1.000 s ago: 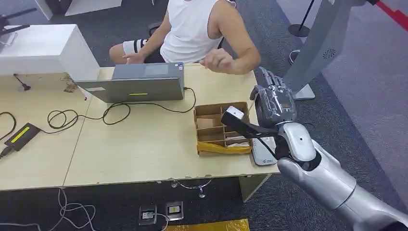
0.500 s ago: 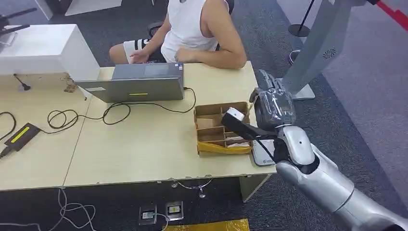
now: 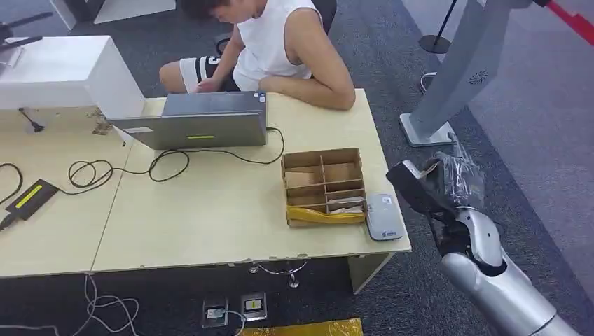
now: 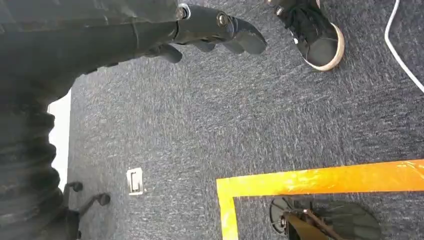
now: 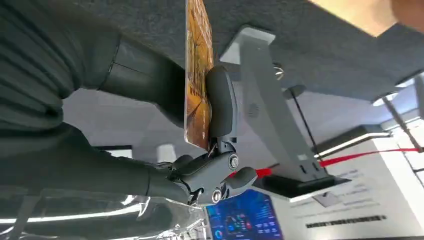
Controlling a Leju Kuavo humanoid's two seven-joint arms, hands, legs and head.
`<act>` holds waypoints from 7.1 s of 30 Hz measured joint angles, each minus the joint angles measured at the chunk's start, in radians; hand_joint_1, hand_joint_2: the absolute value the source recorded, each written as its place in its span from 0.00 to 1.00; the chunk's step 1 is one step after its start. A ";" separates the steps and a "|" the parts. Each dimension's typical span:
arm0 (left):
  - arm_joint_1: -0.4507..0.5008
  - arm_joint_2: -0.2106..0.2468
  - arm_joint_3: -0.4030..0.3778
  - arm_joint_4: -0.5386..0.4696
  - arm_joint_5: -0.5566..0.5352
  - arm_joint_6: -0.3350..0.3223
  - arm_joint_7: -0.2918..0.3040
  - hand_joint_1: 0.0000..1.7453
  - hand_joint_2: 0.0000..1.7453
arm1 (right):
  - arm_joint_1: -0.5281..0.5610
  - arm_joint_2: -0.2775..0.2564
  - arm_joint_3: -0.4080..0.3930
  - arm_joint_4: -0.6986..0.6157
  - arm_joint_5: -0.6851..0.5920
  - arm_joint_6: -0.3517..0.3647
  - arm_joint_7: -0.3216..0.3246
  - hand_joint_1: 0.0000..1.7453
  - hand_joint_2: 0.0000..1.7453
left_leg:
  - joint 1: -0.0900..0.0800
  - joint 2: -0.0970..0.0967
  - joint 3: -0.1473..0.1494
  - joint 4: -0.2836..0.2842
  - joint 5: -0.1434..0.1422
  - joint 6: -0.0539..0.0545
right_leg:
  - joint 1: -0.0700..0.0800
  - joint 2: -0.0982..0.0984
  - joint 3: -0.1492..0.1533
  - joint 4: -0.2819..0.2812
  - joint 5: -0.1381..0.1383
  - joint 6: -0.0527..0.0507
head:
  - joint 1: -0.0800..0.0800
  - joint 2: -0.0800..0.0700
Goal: Pass the card to the sensor for recognition and then transmit it.
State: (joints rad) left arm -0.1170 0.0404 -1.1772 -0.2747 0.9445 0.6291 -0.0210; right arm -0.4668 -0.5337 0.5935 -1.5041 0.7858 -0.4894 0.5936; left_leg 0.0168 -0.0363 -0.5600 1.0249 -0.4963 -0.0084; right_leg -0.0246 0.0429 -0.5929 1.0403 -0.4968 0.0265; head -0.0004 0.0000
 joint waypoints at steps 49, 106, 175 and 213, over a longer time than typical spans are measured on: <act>-0.025 0.001 0.000 0.000 -0.041 -0.029 0.002 0.00 1.00 | -0.057 0.166 0.142 0.351 0.017 0.108 -0.109 1.00 1.00 | 0.000 -0.002 -0.002 0.000 0.000 0.000 | 0.000 -0.001 0.000 0.000 0.000 0.000 | 0.000 0.000; -0.022 0.005 0.000 -0.016 -0.047 -0.026 0.011 0.00 1.00 | -0.070 0.173 0.150 0.406 0.007 0.029 -0.092 1.00 1.00 | 0.000 -0.001 0.000 0.000 0.000 0.000 | 0.000 -0.001 0.001 0.000 0.000 0.000 | 0.000 0.000; -0.061 -0.001 -0.048 -0.016 -0.213 -0.084 0.098 0.00 1.00 | -0.671 0.309 0.418 0.700 0.055 0.216 -0.043 1.00 1.00 | 0.000 -0.002 -0.002 0.000 0.001 0.001 | 0.000 -0.001 -0.001 0.000 0.000 0.000 | 0.000 0.000; -0.015 0.000 -0.047 -0.016 -0.197 -0.035 0.054 0.00 1.00 | -0.307 0.237 0.290 0.147 -0.251 -0.052 -0.290 0.00 1.00 | 0.001 -0.001 -0.001 0.000 0.001 0.000 | 0.001 0.000 0.000 0.000 0.000 0.000 | 0.001 0.000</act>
State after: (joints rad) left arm -0.1319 0.0401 -1.2238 -0.2903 0.7473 0.5943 0.0332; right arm -0.7742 -0.2964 0.8831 -1.3575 0.5352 -0.5413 0.3032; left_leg 0.0174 -0.0372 -0.5607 1.0250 -0.4955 -0.0079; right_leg -0.0239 0.0424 -0.5930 1.0405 -0.4969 0.0263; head 0.0004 0.0000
